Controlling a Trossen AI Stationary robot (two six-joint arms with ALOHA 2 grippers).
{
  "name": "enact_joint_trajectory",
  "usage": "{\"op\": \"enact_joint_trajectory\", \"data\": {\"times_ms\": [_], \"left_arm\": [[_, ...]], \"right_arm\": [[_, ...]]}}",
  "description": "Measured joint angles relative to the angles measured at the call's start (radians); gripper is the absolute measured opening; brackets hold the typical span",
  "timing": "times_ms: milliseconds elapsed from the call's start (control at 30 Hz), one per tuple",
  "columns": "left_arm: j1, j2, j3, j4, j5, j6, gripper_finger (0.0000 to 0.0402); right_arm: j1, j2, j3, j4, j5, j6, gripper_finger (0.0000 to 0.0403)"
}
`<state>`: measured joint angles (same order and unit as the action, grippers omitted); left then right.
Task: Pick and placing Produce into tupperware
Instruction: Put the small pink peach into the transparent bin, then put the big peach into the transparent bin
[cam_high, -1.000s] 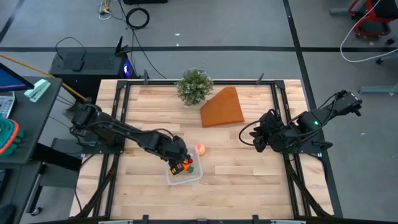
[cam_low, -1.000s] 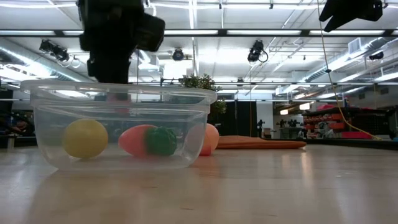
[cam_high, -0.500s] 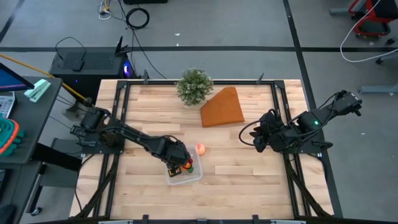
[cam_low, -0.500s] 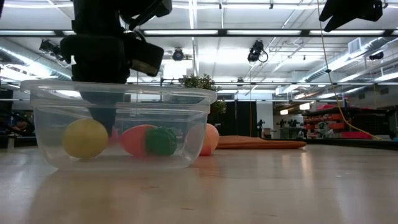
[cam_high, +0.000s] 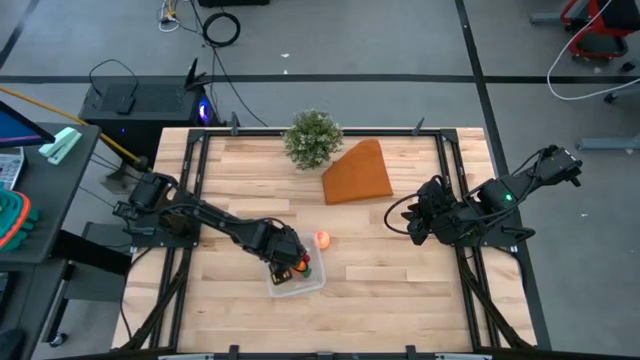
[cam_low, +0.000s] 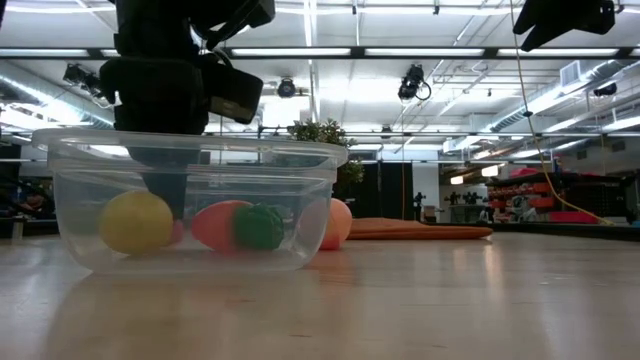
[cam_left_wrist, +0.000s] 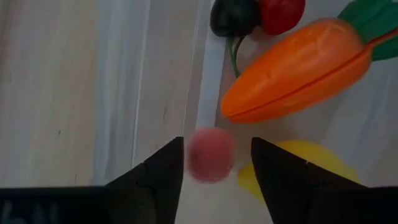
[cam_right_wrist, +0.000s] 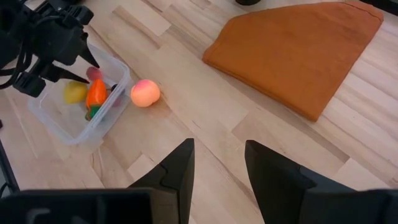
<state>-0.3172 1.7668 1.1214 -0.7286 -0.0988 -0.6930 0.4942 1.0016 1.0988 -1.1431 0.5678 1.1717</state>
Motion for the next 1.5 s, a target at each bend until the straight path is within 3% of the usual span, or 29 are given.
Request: {"op": "enact_joint_trajectory", "data": {"times_ms": [267, 500, 633, 767, 1000, 1200, 1333, 1500], "left_arm": [[0.000, 0.000, 0.085, -0.006, 0.004, 0.004, 0.0228], [0.010, -0.001, 0.244, -0.035, -0.109, 0.101, 0.0217], [0.050, -0.001, 0.325, -0.067, -0.118, 0.151, 0.0211], [0.090, -0.001, 0.395, -0.084, -0.120, 0.179, 0.0206], [0.128, -0.002, 0.460, -0.085, -0.166, 0.257, 0.0208], [0.155, -0.008, 0.460, -0.115, -0.121, 0.262, 0.0204], [0.177, -0.008, 0.460, -0.150, -0.108, 0.283, 0.0208], [0.222, -0.001, 0.460, -0.144, -0.055, 0.293, 0.0209]], "right_arm": [[0.000, 0.000, 0.000, 0.000, -0.006, -0.006, 0.0114], [0.000, 0.000, 0.000, -0.005, -0.009, -0.016, 0.0114], [0.003, 0.000, 0.000, -0.005, -0.027, -0.016, 0.0114], [0.063, 0.000, 0.000, -0.028, -0.046, -0.001, 0.0114], [0.247, -0.002, -0.047, -0.058, -0.015, 0.173, 0.0114], [0.354, -0.003, -0.198, 0.185, 0.039, 0.270, 0.0114], [0.359, -0.002, -0.318, 0.412, 0.049, 0.242, 0.0114], [0.330, -0.002, -0.378, 0.510, 0.068, 0.201, 0.0114]]}}
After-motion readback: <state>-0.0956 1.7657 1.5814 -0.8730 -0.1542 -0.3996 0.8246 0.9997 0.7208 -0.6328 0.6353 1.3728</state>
